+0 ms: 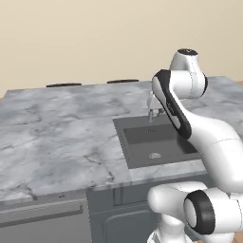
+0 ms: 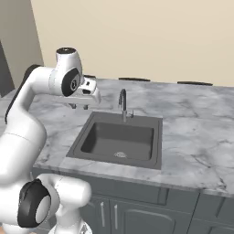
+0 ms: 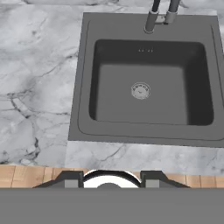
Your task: Open the dishwasher door and pull out the top rack.
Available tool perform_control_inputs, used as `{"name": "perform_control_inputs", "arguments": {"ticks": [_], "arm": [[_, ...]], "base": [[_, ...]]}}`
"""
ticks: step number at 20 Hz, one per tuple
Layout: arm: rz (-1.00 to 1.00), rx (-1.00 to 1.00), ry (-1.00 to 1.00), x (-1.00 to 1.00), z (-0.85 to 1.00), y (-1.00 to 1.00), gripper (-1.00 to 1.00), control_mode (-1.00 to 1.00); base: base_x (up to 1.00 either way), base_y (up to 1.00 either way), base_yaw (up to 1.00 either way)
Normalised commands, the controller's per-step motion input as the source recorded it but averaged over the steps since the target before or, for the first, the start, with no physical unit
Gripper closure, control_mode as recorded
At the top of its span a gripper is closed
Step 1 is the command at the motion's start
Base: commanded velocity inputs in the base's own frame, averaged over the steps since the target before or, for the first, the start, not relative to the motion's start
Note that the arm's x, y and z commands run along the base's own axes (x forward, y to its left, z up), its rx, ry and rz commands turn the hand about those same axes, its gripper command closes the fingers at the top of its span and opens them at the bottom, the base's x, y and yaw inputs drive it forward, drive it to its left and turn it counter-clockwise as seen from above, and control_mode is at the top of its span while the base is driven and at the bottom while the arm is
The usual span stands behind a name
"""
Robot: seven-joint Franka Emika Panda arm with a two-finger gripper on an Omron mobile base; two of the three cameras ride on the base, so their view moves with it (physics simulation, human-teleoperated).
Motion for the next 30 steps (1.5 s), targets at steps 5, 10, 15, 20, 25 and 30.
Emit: {"name": "perform_control_inputs", "arguments": {"ticks": [5,10,15,20,25,30], "arm": [[0.0,-0.01,0.03,-0.02,-0.06,0.12,-1.0,1.0],[0.0,0.0,0.0,0.0,0.0,0.0,-1.0,1.0],[0.0,0.0,0.0,0.0,0.0,0.0,-1.0,1.0],[0.0,0.0,0.0,0.0,0.0,0.0,-1.0,1.0],[0.0,0.0,0.0,0.0,0.0,0.0,-1.0,1.0],[0.0,0.0,0.0,0.0,0.0,0.0,-1.0,1.0]], "base": [[-0.04,0.02,0.0],[-0.45,0.08,0.23],[-0.31,0.03,0.48],[0.01,0.0,0.48],[0.14,0.0,0.49],[0.03,0.06,0.43]]}}
